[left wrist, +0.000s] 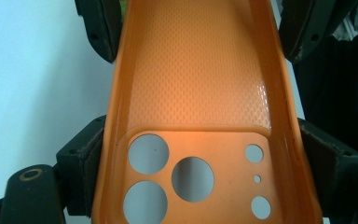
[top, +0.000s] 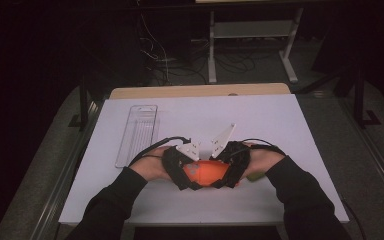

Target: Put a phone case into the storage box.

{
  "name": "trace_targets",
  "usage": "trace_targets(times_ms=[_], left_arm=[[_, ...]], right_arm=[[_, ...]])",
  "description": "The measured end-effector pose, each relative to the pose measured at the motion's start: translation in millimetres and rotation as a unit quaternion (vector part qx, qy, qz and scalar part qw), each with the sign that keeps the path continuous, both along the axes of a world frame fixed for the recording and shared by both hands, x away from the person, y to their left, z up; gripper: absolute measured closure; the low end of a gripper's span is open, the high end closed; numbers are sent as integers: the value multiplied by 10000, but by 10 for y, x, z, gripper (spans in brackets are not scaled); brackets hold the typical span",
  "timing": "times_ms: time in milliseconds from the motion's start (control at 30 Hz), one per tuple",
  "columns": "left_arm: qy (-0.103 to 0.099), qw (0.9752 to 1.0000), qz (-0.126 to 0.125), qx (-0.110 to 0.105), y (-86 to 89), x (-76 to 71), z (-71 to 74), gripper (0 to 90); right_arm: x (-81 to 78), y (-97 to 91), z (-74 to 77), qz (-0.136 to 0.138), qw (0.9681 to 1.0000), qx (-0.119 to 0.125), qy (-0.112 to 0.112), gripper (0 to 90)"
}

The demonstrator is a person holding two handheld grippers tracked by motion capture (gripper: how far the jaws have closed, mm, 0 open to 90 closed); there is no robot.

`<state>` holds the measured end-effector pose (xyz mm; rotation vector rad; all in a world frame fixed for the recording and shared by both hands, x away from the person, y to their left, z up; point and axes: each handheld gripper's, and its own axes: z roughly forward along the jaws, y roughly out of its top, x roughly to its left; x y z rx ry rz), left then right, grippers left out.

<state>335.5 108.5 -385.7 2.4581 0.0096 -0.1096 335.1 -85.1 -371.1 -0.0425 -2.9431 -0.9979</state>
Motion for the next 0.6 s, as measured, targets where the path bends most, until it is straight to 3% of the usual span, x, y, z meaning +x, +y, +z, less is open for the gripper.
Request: trace_targets(times_ms=[167,333,467,500,600], left_arm=[[14,9995,291,-86,32,7,13,162],[-151,9981,601,-13,49,-6,33,162],[-102,9954,949,-1,52,-24,-3,162],[-96,9944,1055,-22,47,-28,-20,162],[-99,9925,1217,41,43,-32,-43,162]], right_arm=[[53,-76,35,-202,9996,177,81,55],[120,-187,50,-530,9980,337,28,38],[163,-277,71,-755,9962,439,-40,32],[152,-304,80,-928,9950,377,64,32],[185,-377,59,-1122,9928,413,86,30]])
